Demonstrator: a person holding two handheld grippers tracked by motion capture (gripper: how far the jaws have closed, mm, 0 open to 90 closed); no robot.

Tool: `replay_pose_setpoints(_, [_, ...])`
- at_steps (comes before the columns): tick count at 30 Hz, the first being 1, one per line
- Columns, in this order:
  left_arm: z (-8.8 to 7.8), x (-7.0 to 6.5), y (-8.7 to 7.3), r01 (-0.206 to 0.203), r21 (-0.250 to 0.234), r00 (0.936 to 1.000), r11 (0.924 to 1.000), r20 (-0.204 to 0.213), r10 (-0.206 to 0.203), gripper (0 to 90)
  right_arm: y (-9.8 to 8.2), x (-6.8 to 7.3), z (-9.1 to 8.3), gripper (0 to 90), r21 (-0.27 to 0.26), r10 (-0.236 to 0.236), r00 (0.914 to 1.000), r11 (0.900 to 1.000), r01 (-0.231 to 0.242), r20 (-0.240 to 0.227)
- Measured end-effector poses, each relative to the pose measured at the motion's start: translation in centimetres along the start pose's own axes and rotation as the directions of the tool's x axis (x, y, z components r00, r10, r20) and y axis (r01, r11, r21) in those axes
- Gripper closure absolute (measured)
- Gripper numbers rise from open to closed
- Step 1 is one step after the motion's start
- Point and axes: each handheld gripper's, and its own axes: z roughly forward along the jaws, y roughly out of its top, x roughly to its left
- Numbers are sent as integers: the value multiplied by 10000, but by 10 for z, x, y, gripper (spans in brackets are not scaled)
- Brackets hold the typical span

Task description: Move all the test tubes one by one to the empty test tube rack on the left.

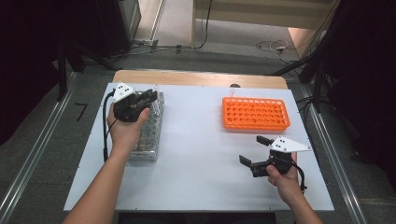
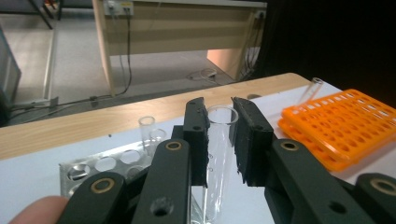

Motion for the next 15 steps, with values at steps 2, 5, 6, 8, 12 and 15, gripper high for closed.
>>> replay_pose_setpoints(2, [3, 2, -1, 19, -54, 9999, 10000, -148, -20, 759, 0, 0, 0, 0, -1, -9, 10000, 10000, 9, -8])
replay_pose_setpoints(5, [8, 3, -3, -78, -34, 9992, 10000, -387, 77, 759, 0, 0, 0, 0, -11, 7, 10000, 10000, -7, -12])
replay_pose_setpoints(6, [9, 3, -4, -111, -37, 9990, 9999, -443, 109, 759, 0, 0, -1, 0, -26, 15, 10000, 10000, -15, -4])
replay_pose_setpoints(8, [12, 4, -5, -103, 35, 9988, 9999, -486, 104, 759, 0, -1, -1, 0, -35, 14, 10000, 10000, -14, 0])
replay_pose_setpoints(12, [17, 4, -8, -169, 211, 9982, 9996, -571, 181, 759, 0, -1, -1, 0, -52, 3, 10000, 10000, -4, -25])
replay_pose_setpoints(15, [19, 6, -9, -183, 320, 9976, 9993, -666, 204, 759, 1, -1, -1, 0, -57, 22, 10000, 10000, -22, -21])
